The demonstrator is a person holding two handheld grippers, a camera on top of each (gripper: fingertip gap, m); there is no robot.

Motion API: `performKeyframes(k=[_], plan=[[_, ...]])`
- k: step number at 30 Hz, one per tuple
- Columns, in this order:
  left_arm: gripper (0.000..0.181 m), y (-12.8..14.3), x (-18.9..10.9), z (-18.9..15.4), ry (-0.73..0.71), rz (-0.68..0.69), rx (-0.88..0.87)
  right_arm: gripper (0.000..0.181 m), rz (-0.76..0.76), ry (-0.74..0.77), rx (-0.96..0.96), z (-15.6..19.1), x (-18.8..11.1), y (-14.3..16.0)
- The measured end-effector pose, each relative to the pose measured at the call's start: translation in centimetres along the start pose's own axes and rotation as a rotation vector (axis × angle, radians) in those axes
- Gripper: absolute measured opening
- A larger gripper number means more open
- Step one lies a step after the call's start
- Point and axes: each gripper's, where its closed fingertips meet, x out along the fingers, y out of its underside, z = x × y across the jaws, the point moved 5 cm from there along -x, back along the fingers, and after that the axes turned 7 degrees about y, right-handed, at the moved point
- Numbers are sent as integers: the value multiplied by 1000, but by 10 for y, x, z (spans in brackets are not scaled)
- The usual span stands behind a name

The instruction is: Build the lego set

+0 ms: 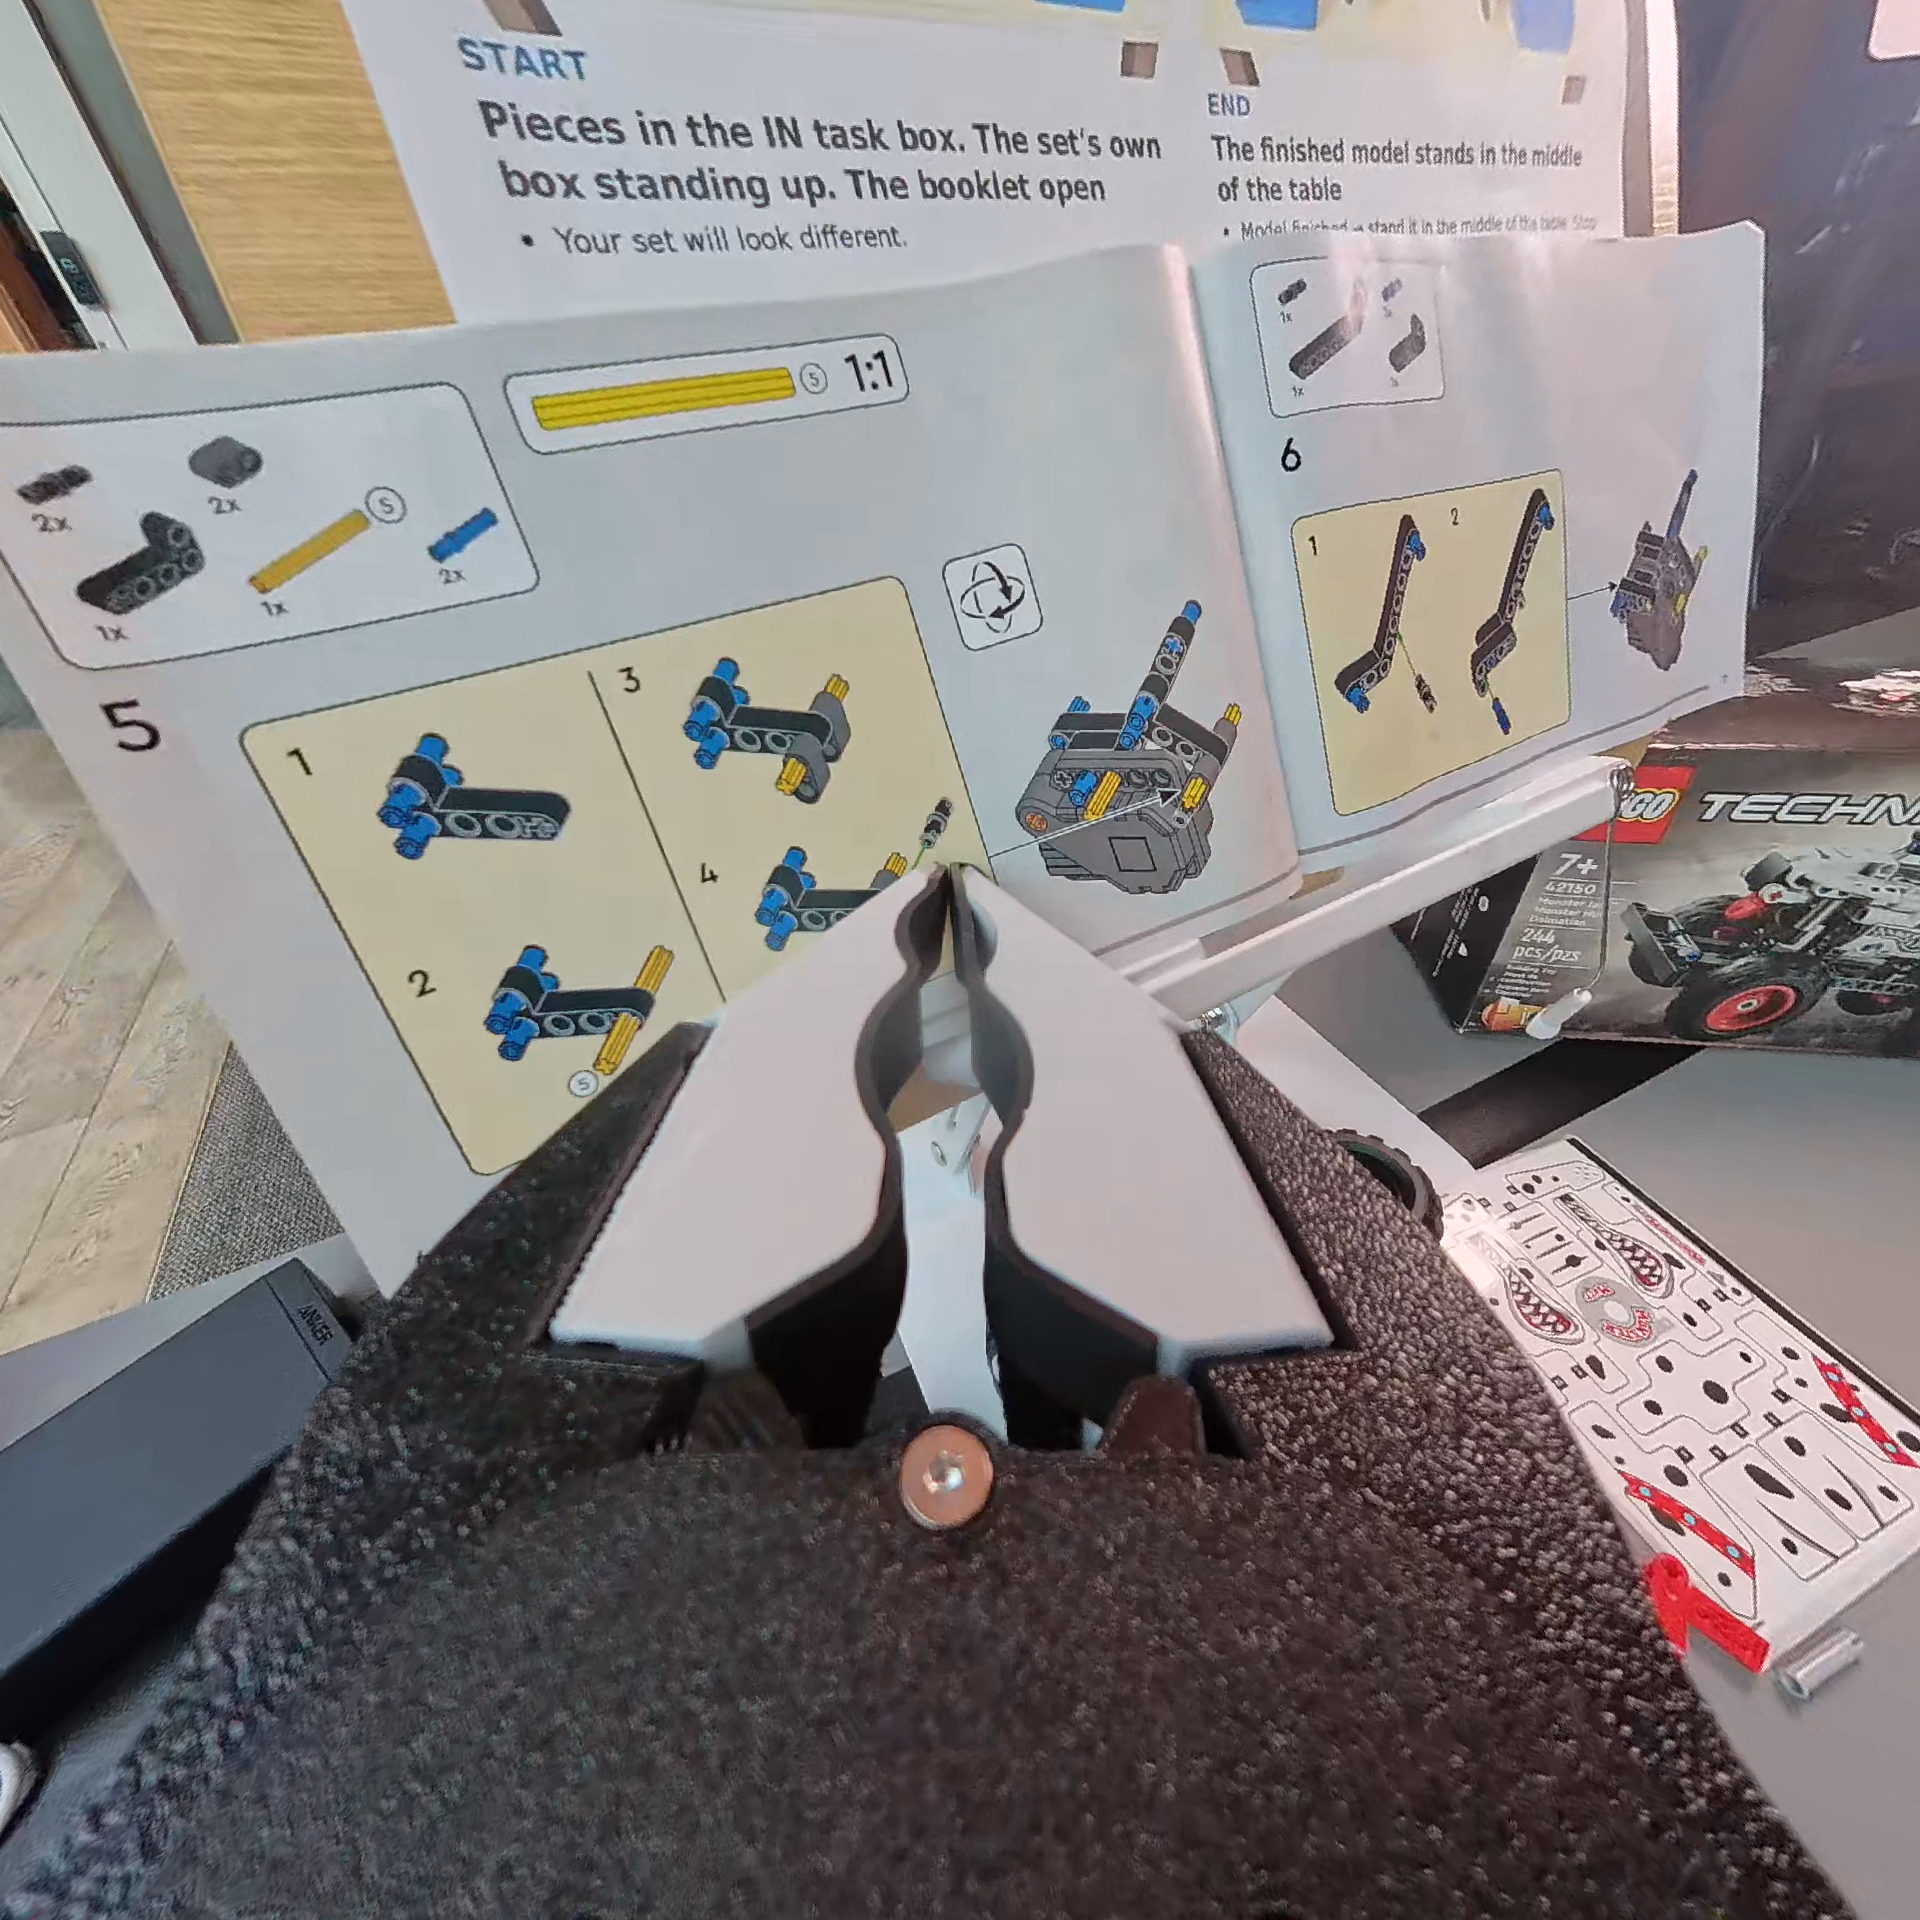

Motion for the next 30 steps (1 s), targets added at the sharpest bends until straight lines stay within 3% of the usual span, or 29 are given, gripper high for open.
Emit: performKeyframes(k=[10, 16, 30], plan=[[9, 2, -2, -4, -24, -23, 101, 48, -81, 81, 24, -7, 11, -19], [18, 1, -4, -7, -46, -30, 159, 45, -87, 113, 41, -9, 11, -13], [19, 0, -9, -9, -42, -59, 144, 44, -93, 121, 28, -7, 11, -12]])
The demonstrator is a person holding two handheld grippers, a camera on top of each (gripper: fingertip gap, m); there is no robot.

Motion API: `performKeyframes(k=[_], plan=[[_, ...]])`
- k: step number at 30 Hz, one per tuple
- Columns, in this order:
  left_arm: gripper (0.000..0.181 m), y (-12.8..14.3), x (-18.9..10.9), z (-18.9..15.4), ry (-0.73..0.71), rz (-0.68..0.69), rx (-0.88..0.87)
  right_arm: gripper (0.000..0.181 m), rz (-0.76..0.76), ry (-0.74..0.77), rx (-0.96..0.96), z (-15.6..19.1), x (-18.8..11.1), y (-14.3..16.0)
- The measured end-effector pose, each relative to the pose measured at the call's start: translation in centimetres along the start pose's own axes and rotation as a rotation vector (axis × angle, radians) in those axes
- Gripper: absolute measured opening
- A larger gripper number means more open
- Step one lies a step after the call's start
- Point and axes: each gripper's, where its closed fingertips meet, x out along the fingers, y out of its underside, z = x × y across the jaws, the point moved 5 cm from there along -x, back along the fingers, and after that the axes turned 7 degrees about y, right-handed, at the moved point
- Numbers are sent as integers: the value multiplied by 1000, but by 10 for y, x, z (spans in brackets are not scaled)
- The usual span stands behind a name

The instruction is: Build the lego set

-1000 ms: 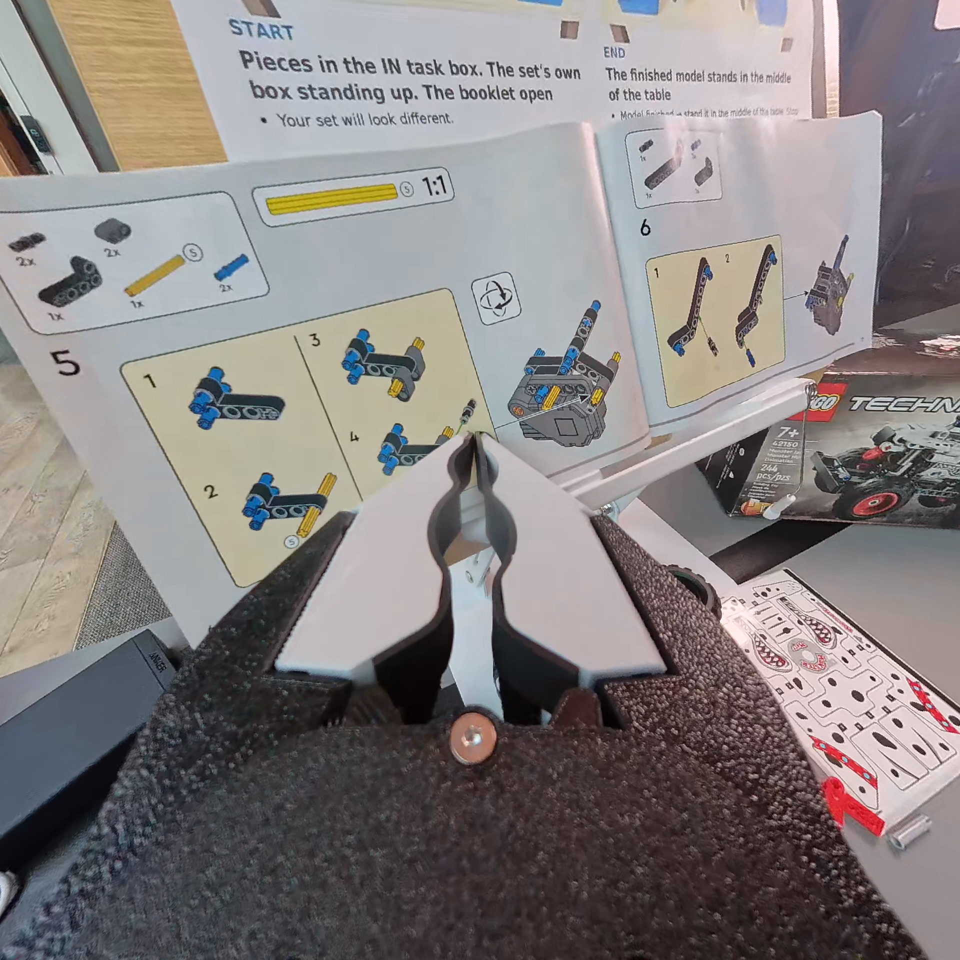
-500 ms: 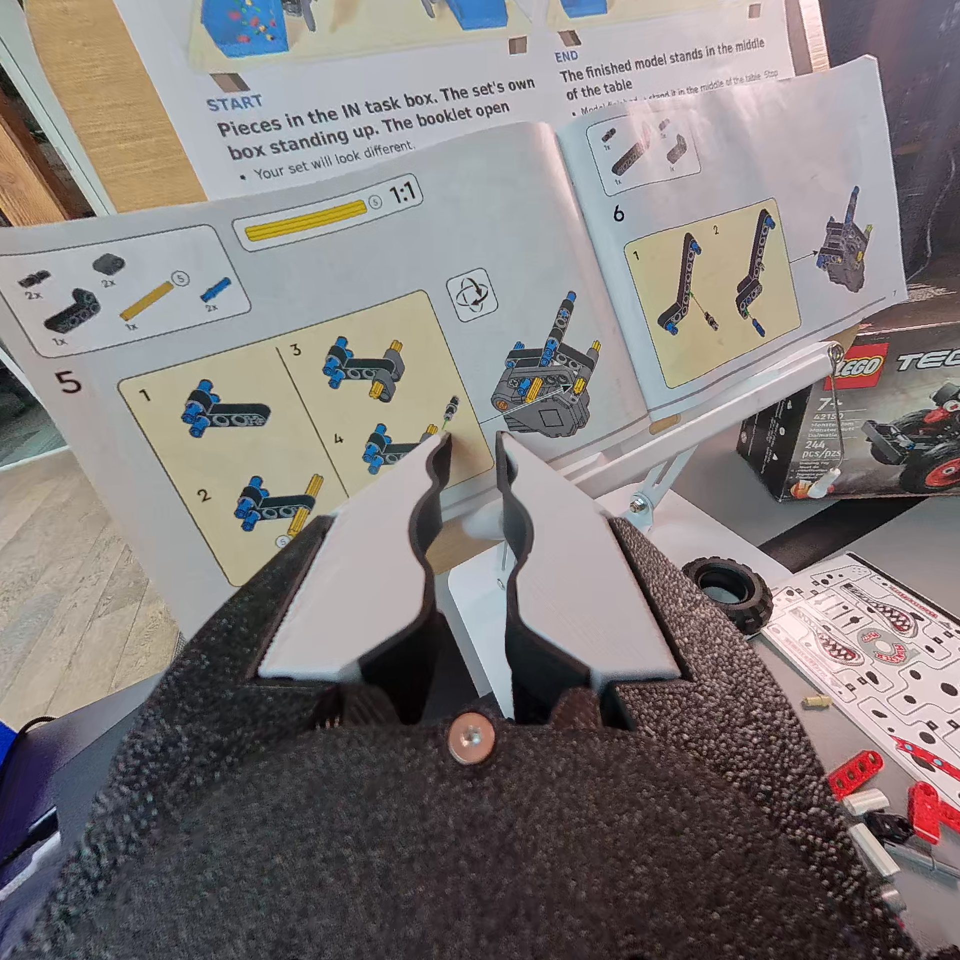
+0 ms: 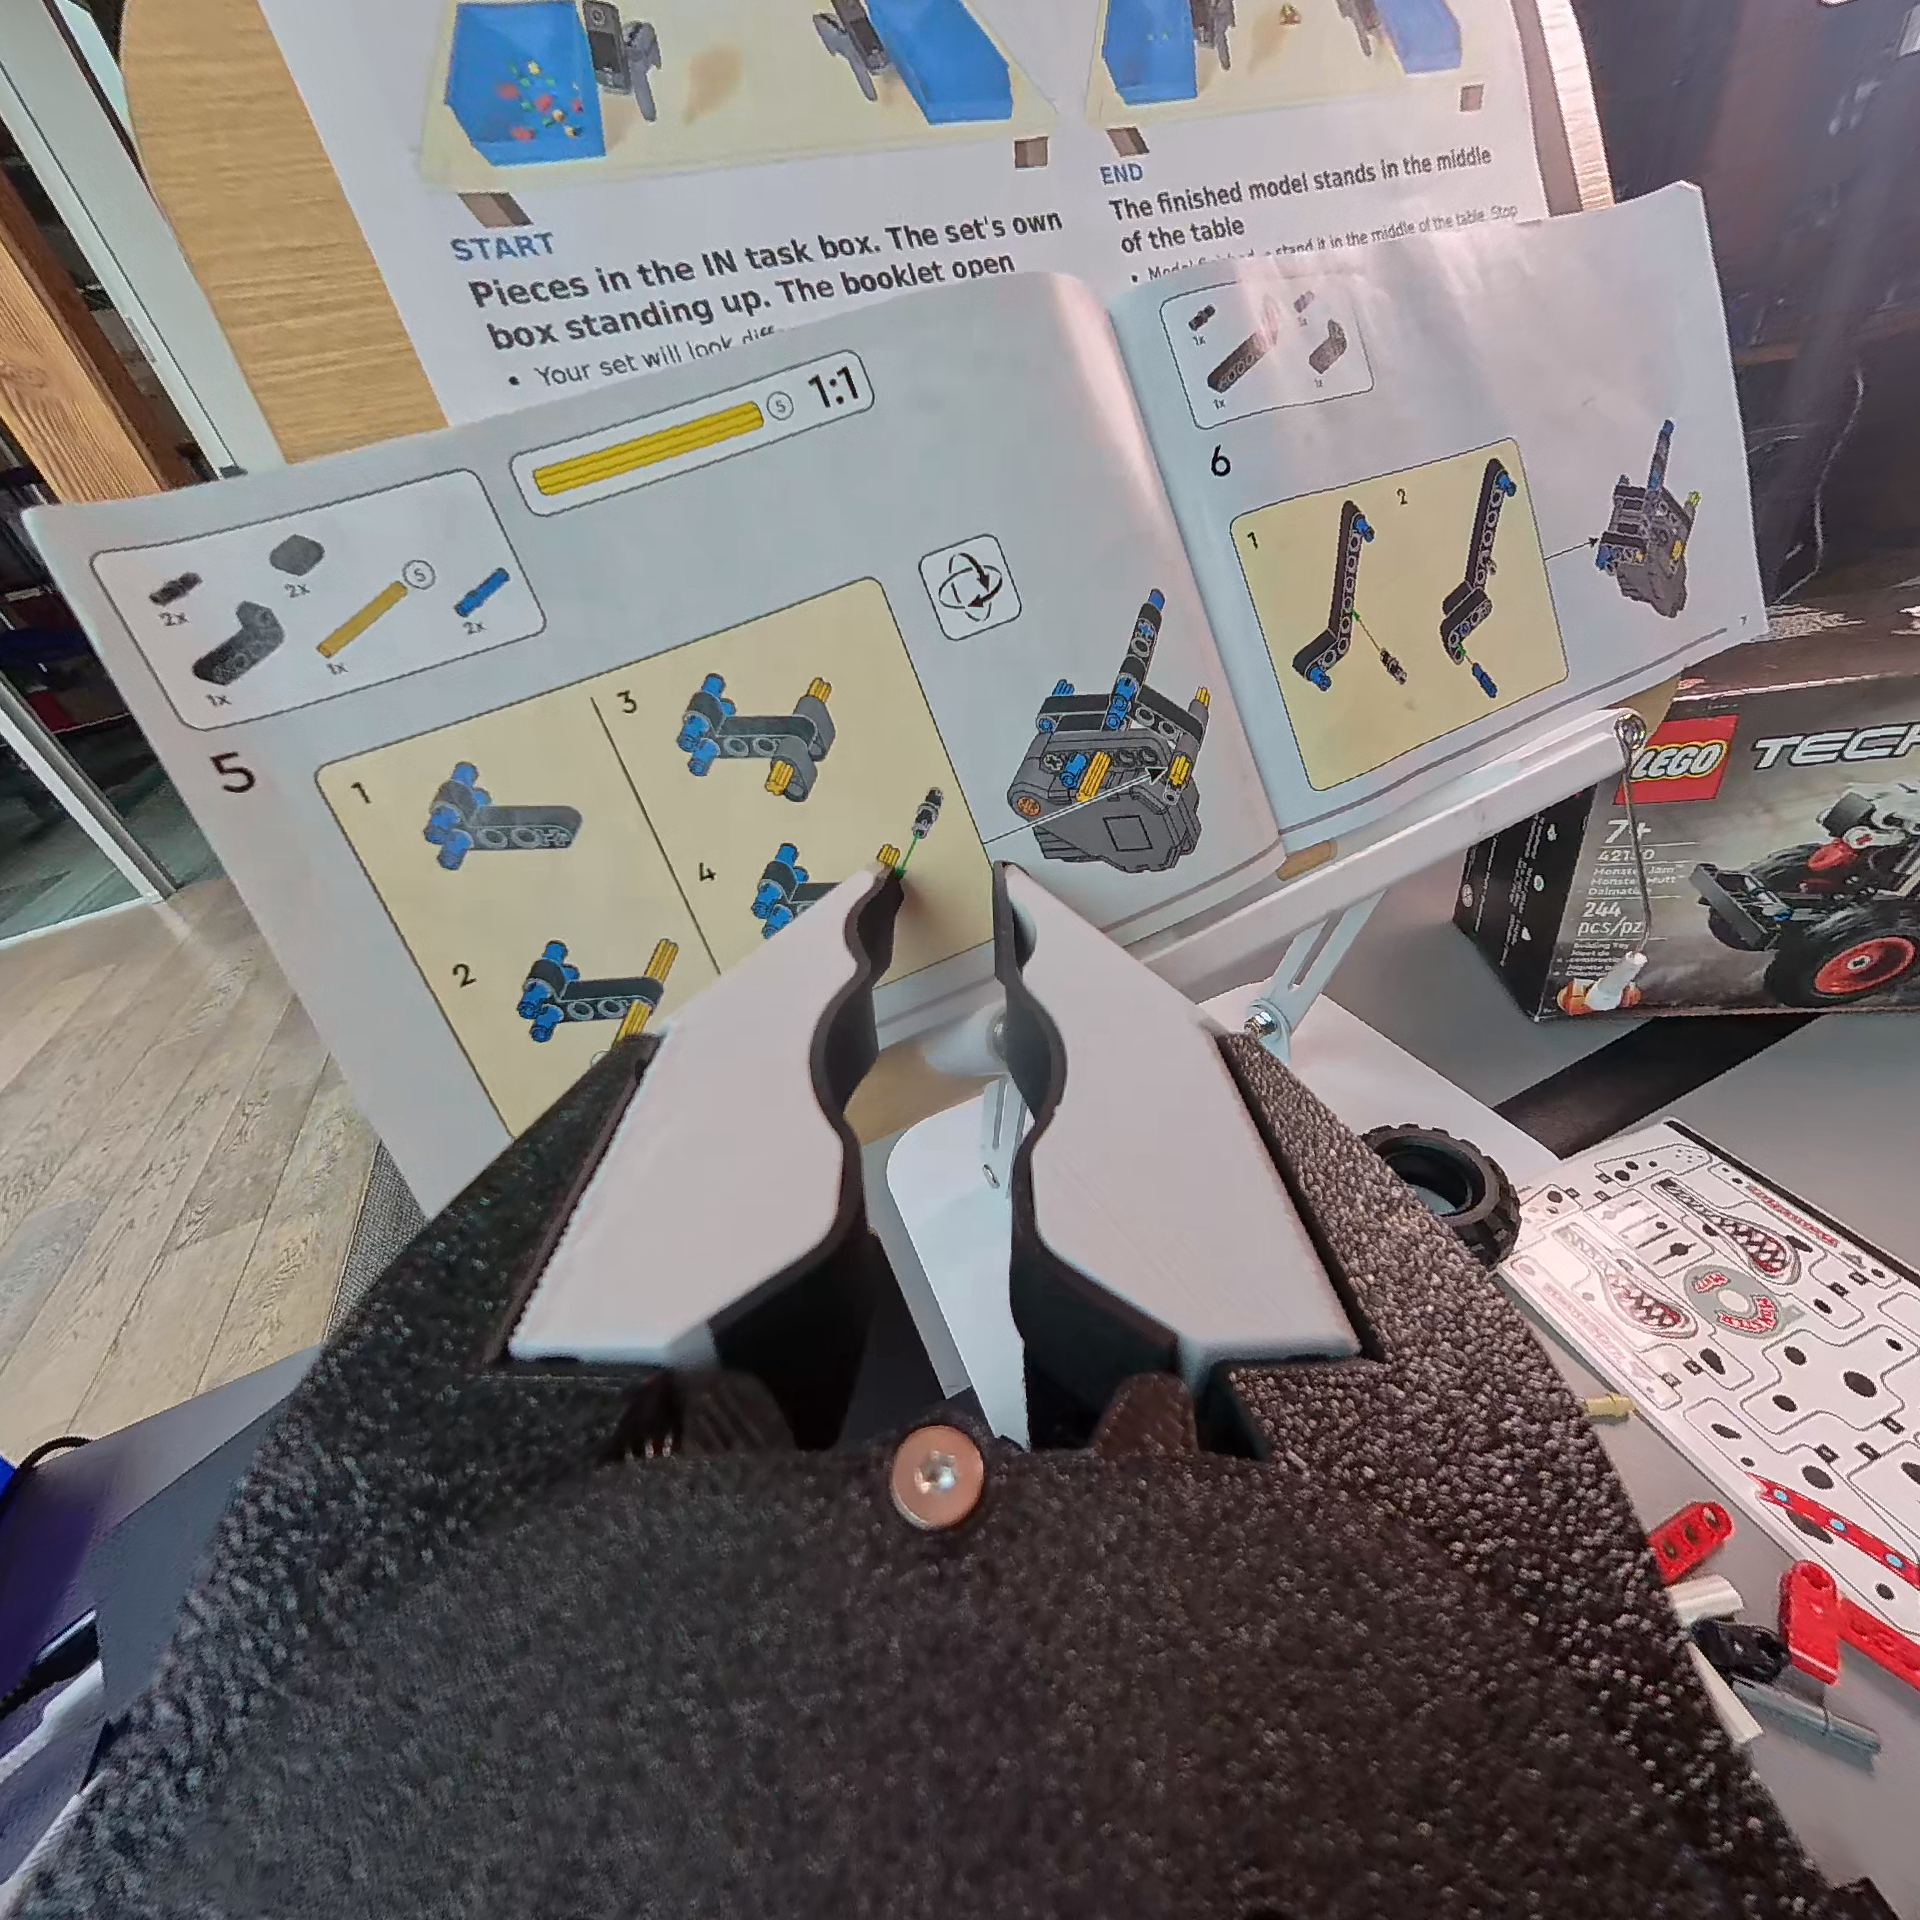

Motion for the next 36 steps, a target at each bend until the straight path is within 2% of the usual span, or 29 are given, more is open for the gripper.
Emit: performKeyframes(k=[17, 29, 36], plan=[[17, -14, -6, -16, 36, -23, 14, 44, -10, 5, 13, -2, -3, -1], [15, -9, -5, -16, 41, -10, -10, 43, -5, 2, 16, -3, -3, 0], [6, -17, 2, -22, 70, -29, -25, 43, -2, 3, 26, -4, -2, 0]])
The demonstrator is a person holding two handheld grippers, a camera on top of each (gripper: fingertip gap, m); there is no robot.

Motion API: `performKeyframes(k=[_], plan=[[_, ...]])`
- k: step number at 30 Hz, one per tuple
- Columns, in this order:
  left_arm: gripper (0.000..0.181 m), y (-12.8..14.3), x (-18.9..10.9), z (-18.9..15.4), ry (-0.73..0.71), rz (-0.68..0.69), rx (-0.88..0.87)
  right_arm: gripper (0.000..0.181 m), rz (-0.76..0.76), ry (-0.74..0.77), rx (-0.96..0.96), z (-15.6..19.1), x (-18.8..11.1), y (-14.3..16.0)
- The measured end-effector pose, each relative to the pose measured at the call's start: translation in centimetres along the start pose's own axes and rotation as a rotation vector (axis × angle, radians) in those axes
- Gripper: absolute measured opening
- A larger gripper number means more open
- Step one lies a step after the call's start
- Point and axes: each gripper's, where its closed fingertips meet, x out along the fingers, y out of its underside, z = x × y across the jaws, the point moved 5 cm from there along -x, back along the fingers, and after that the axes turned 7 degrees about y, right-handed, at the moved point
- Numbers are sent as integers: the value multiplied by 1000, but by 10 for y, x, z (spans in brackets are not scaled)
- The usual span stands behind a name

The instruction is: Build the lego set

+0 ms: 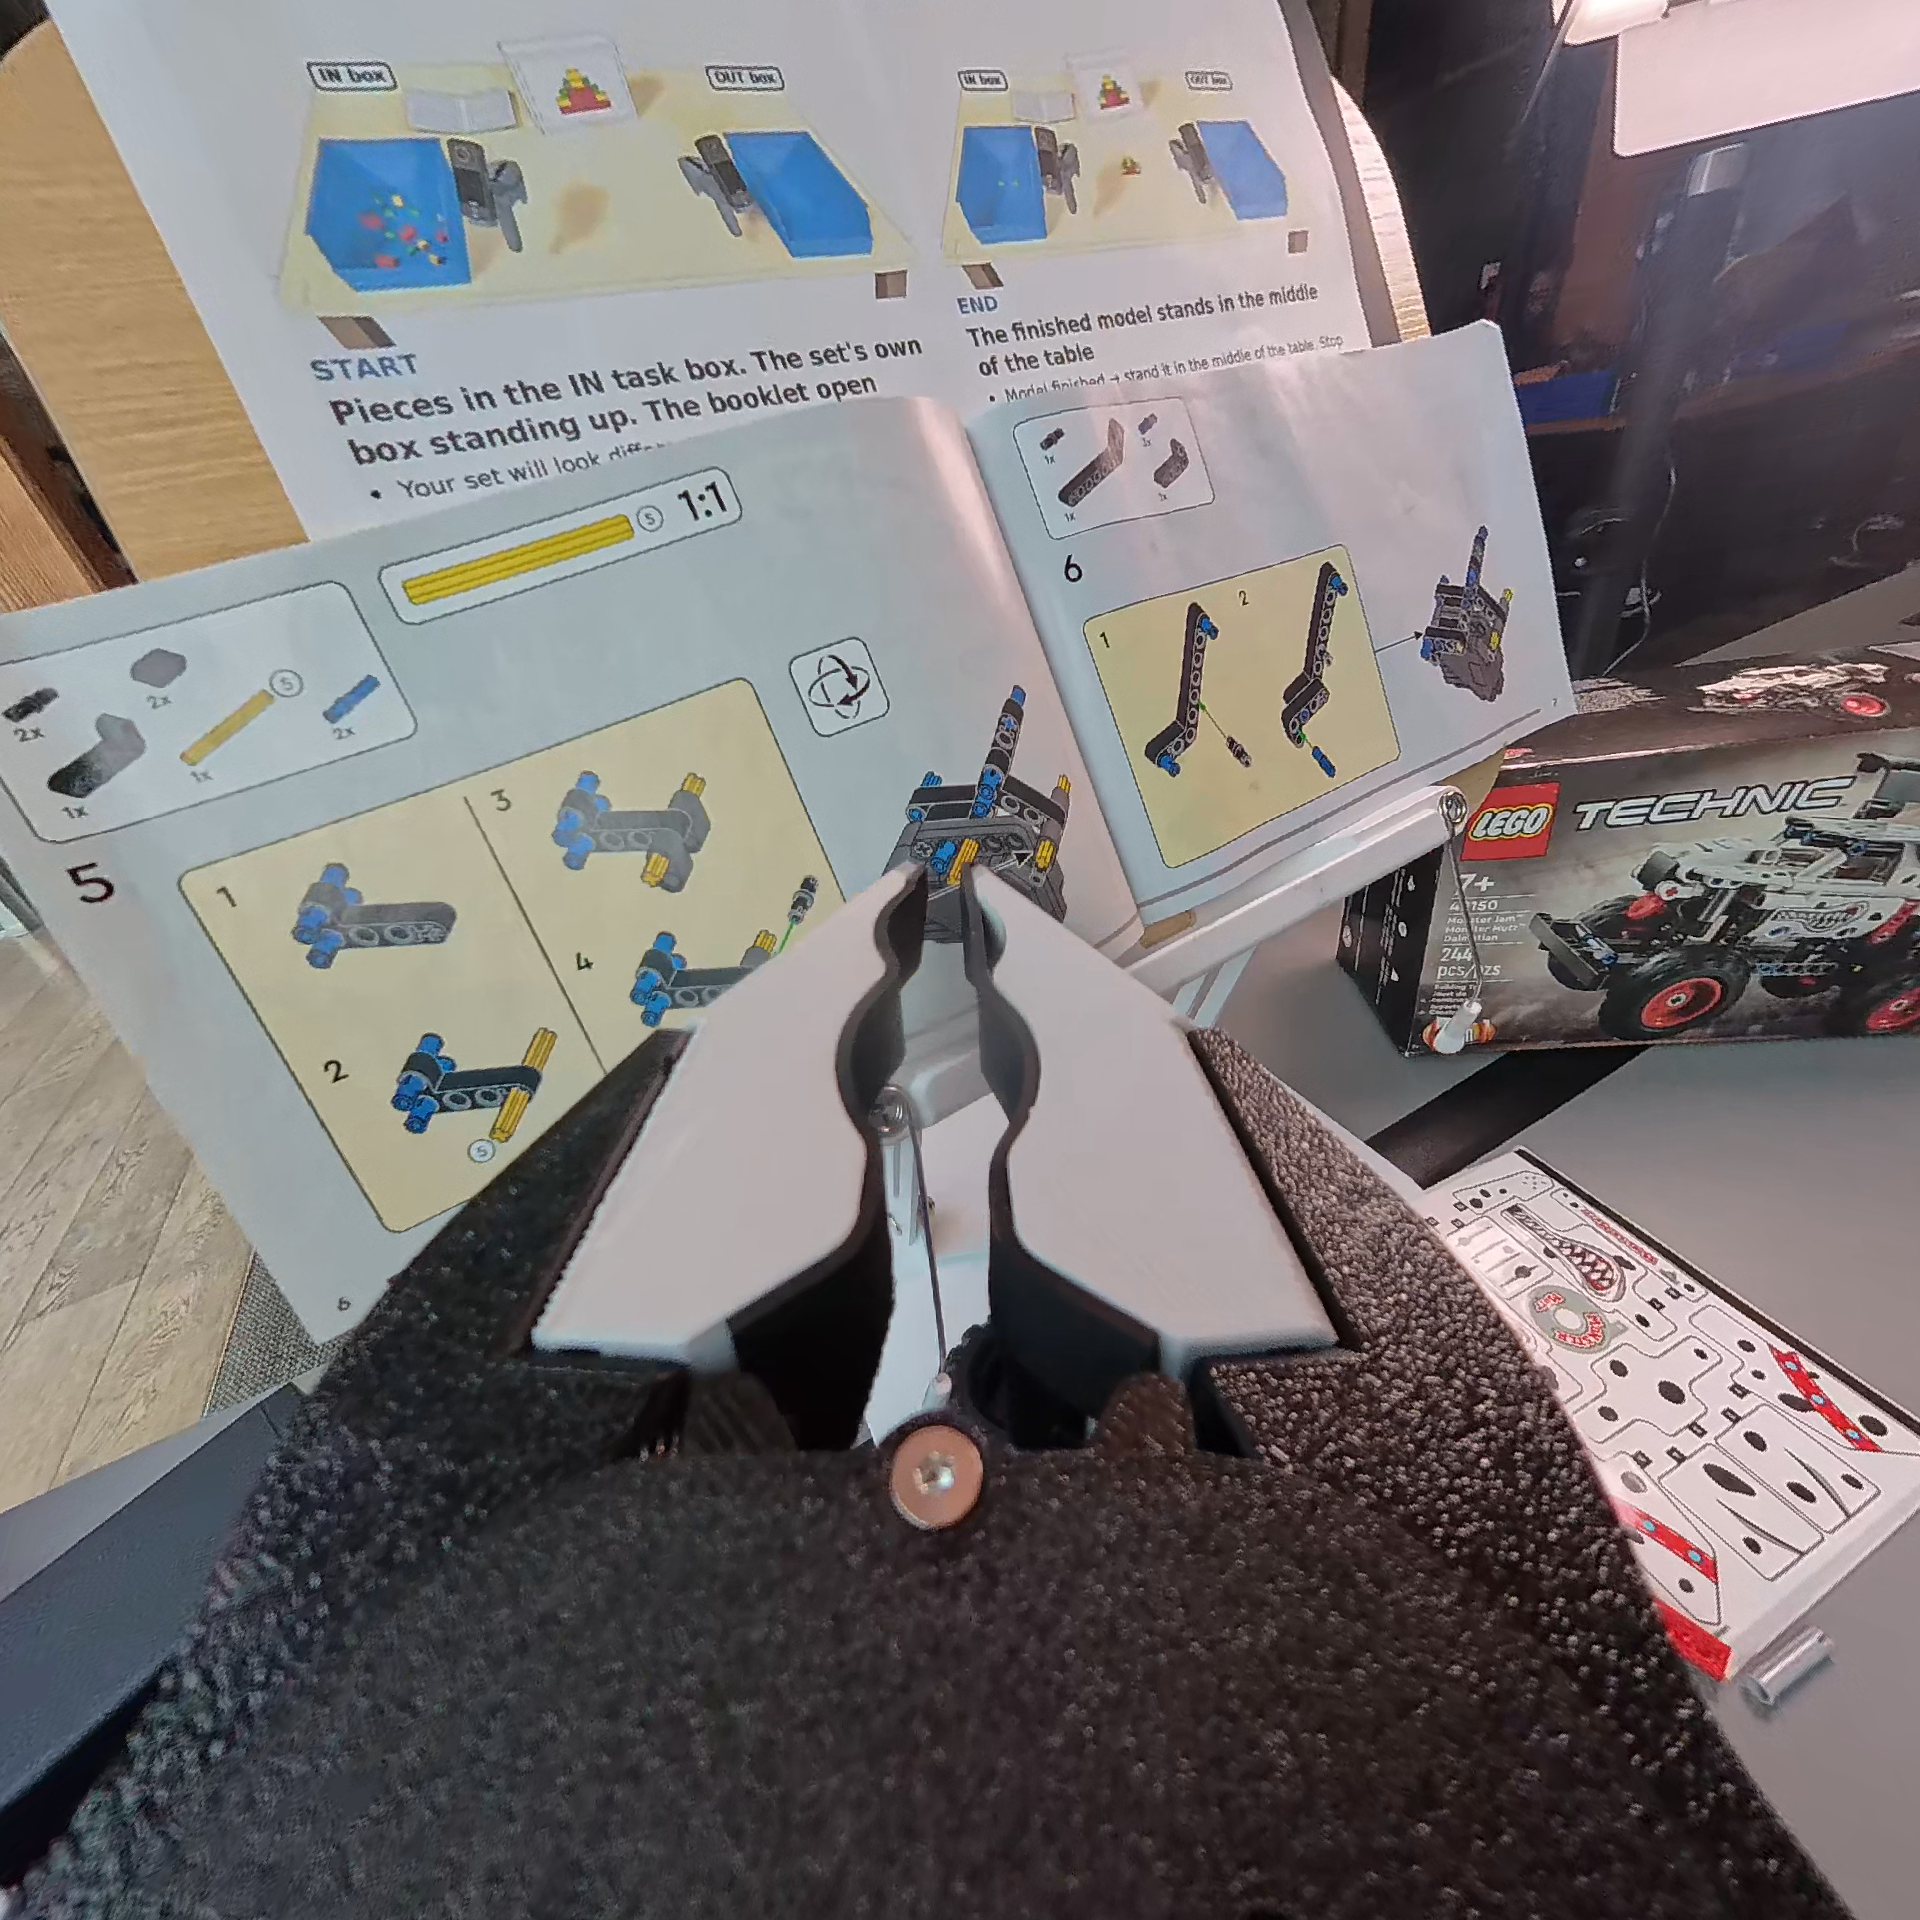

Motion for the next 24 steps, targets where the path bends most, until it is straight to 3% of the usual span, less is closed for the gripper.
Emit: performKeyframes(k=[11, 24], plan=[[5, -5, 9, -1, 7, 5, -3, 44, 2, -6, -4, 1, 0, 0], [6, 14, -14, 0, -1, 31, -14, 44, 4, -8, -16, 2, 0, 1]])
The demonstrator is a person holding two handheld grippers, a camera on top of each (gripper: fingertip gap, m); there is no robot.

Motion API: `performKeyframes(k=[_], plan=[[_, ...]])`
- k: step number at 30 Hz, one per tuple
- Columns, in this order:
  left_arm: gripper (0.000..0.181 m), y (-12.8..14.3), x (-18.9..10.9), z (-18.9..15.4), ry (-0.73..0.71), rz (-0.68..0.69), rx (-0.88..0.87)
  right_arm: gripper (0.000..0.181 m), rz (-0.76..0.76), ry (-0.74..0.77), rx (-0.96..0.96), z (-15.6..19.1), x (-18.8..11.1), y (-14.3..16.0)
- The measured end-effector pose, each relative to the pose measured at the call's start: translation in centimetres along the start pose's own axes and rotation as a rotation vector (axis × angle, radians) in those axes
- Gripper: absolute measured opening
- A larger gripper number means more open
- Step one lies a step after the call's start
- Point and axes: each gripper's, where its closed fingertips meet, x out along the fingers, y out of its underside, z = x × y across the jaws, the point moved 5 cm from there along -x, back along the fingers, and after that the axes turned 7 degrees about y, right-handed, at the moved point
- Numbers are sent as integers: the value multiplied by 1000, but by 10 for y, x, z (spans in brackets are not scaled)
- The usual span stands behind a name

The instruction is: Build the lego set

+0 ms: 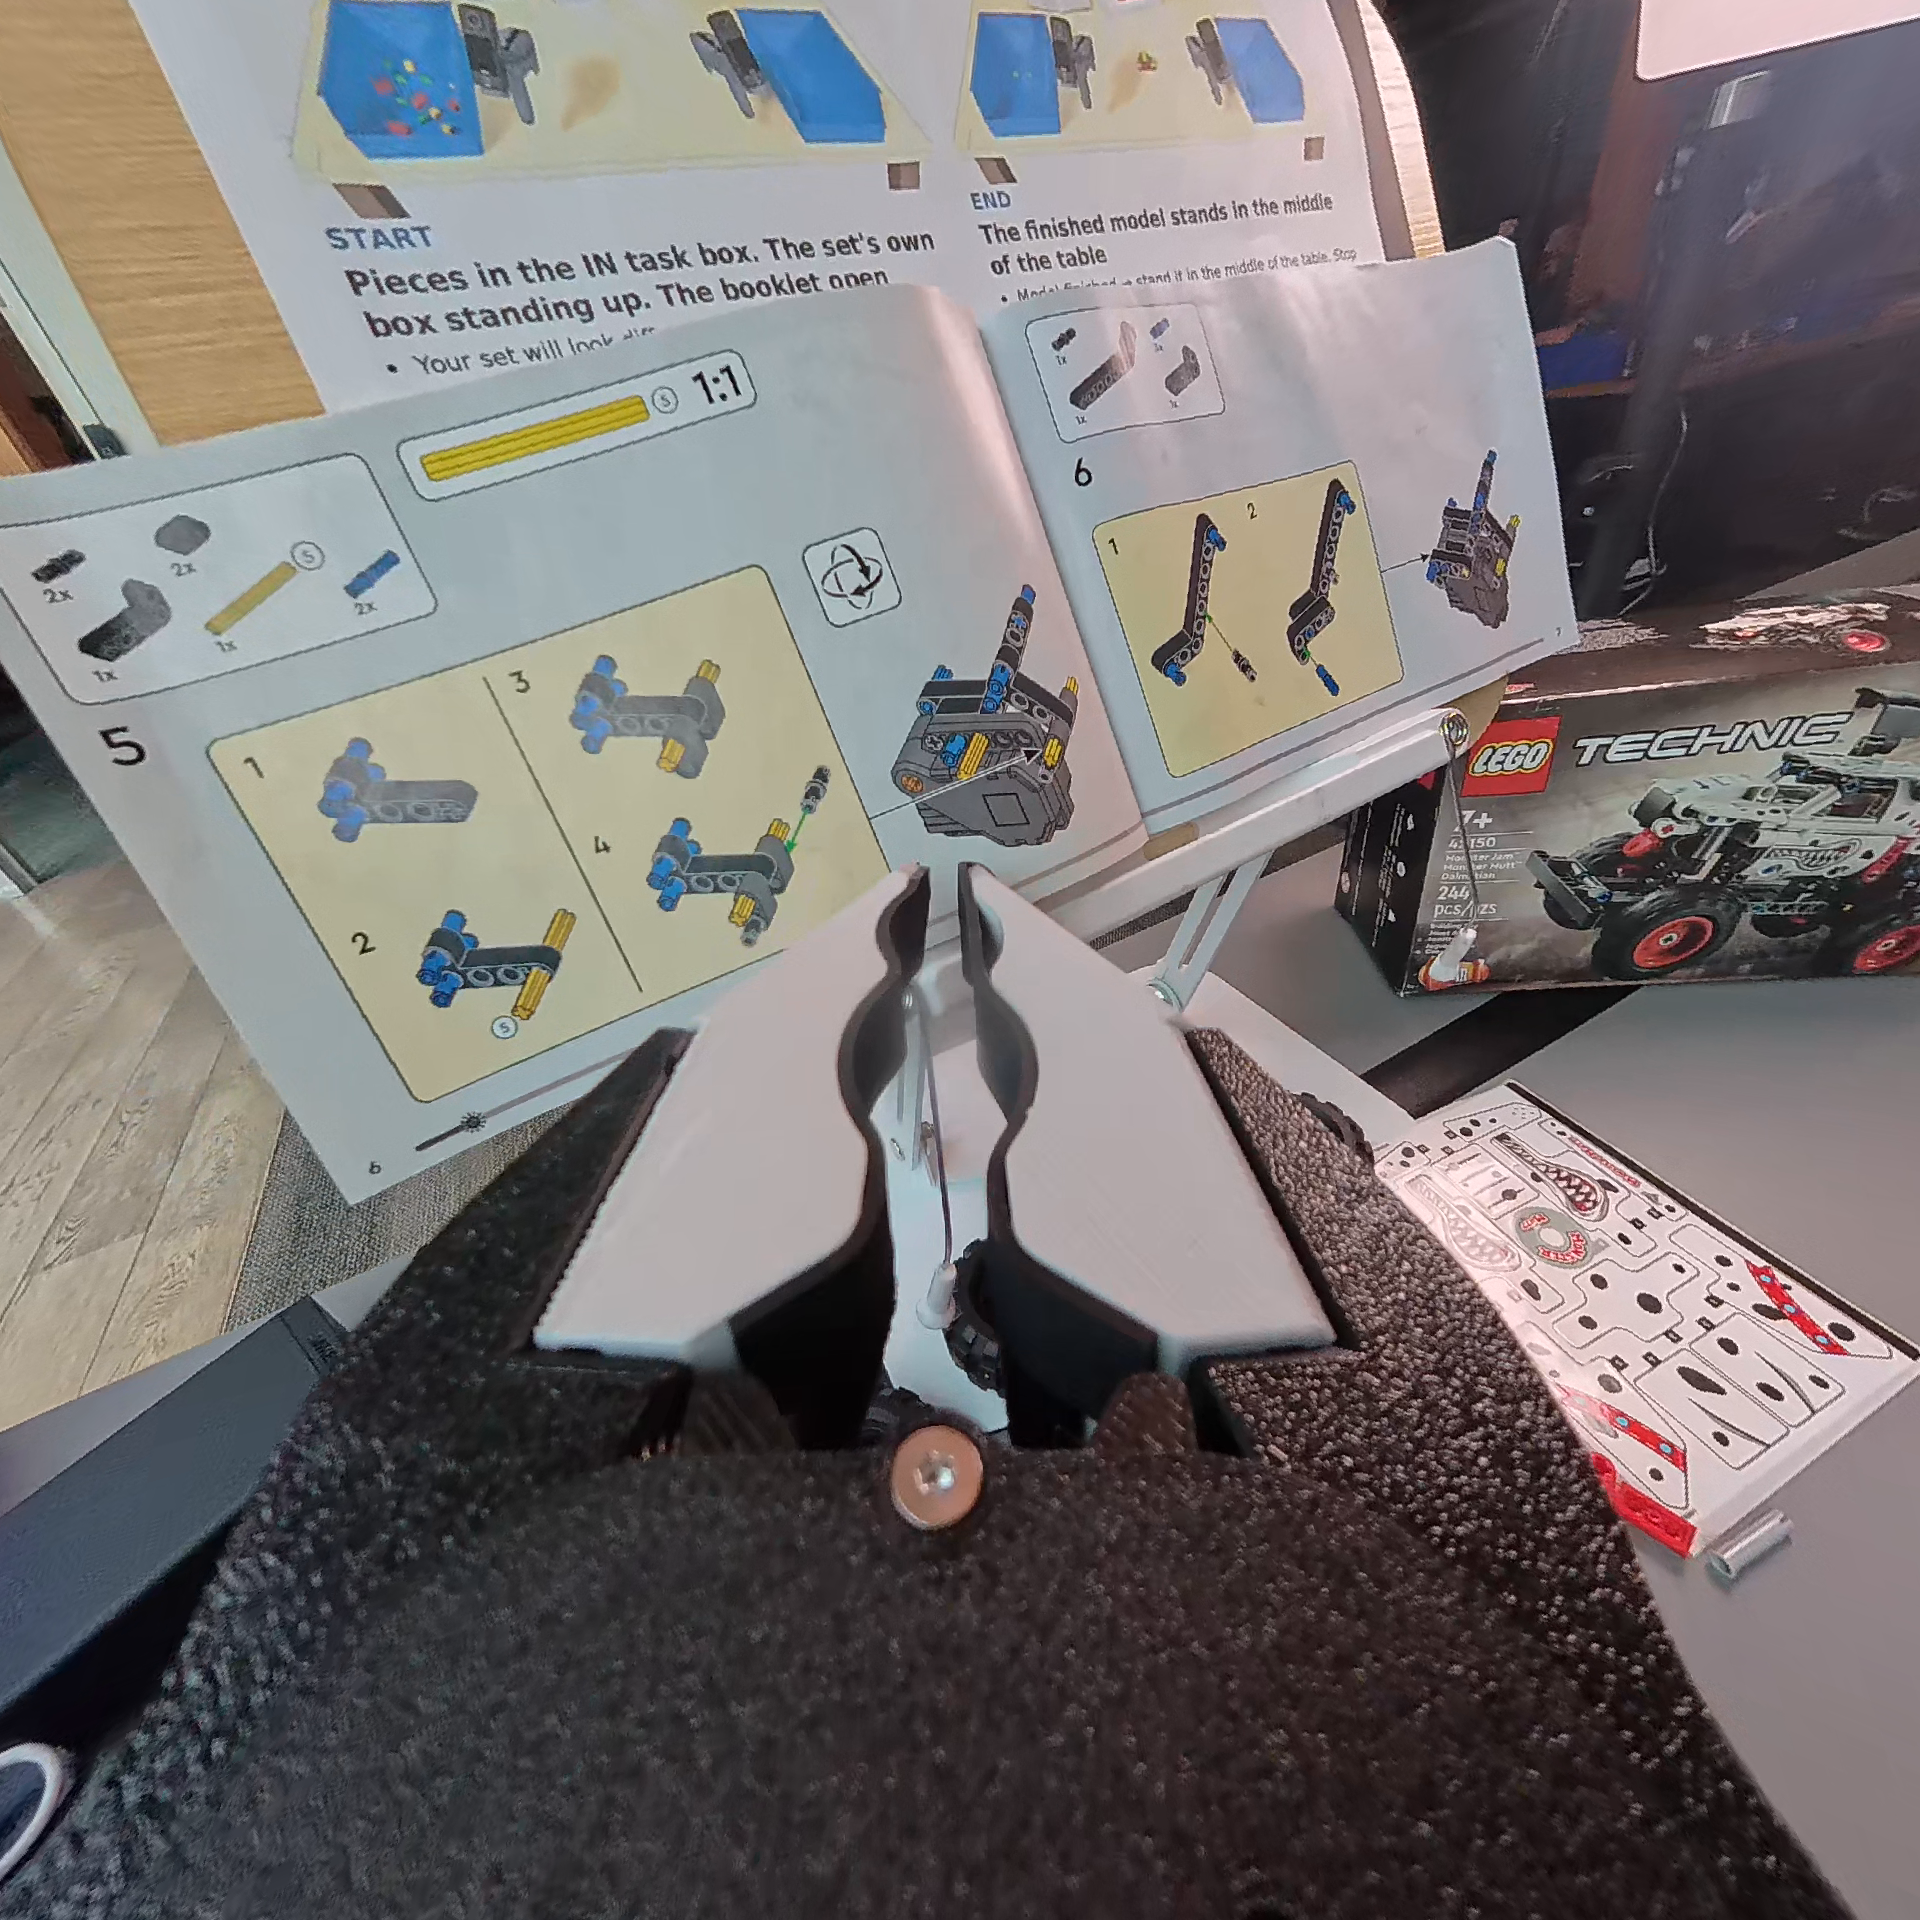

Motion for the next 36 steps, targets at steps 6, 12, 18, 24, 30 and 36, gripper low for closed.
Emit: performKeyframes(k=[6, 12, 18, 24, 30, 36], plan=[[6, -5, -2, -4, 12, -10, 7, 44, 2, 1, -3, 0, 0, 0], [6, -3, -2, -7, 19, -8, 7, 44, 0, -1, 1, 0, 0, 0], [7, -2, -6, -10, 32, -15, -7, 44, 0, -9, 1, 1, 0, 0], [7, -1, -10, -16, 47, -16, 5, 43, 2, -11, -1, 1, 0, 0], [8, 0, -12, -20, 62, -16, -4, 43, 2, -12, -3, 1, 0, 0], [9, 3, -16, -26, 93, -14, -19, 43, 2, -15, -2, 2, 0, 0]])
